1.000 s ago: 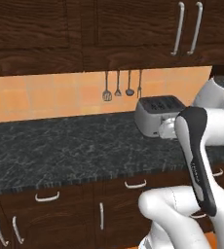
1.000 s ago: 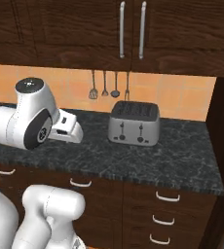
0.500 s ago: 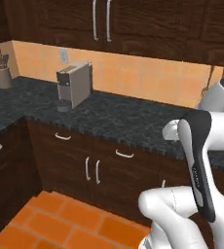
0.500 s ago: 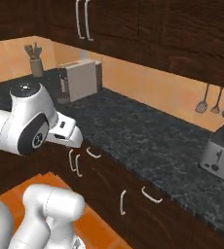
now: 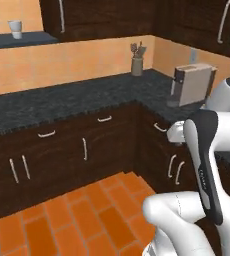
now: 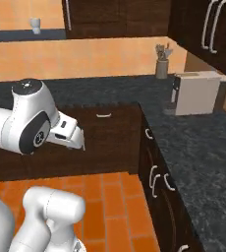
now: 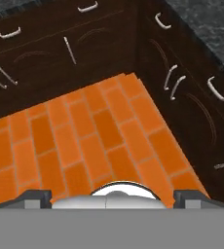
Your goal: Navigate to the dishwasher.
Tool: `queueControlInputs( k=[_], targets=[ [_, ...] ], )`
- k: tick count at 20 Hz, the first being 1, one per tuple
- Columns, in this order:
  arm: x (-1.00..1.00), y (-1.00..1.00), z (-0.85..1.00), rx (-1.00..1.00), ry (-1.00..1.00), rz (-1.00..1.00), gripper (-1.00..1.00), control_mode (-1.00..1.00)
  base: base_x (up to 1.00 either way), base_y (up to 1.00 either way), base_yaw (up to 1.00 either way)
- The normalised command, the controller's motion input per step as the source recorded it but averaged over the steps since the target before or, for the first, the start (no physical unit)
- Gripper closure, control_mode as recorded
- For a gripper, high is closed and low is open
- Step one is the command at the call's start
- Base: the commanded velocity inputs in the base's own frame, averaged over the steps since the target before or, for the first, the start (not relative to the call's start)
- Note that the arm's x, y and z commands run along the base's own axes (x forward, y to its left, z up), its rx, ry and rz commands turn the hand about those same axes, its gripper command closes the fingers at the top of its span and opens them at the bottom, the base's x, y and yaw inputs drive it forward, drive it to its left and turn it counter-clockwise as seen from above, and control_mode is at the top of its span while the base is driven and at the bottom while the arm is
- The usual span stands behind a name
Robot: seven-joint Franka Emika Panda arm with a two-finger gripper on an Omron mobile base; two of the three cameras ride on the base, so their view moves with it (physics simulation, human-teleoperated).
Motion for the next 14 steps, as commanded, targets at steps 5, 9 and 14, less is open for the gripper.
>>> queueControlInputs(
  k=[5, 9, 14],
  targets=[
    [0.0, 0.0, 0.0, 0.0, 0.0, 0.0, -1.0, 1.0, -0.24, 0.0, 1.0],
    [0.0, 0.0, 0.0, 0.0, 0.0, 0.0, -1.0, 1.0, -0.24, 0.0, 1.0],
    [0.0, 0.0, 0.0, 0.0, 0.0, 0.0, -1.0, 1.0, -0.23, 0.0, 1.0]
  ],
)
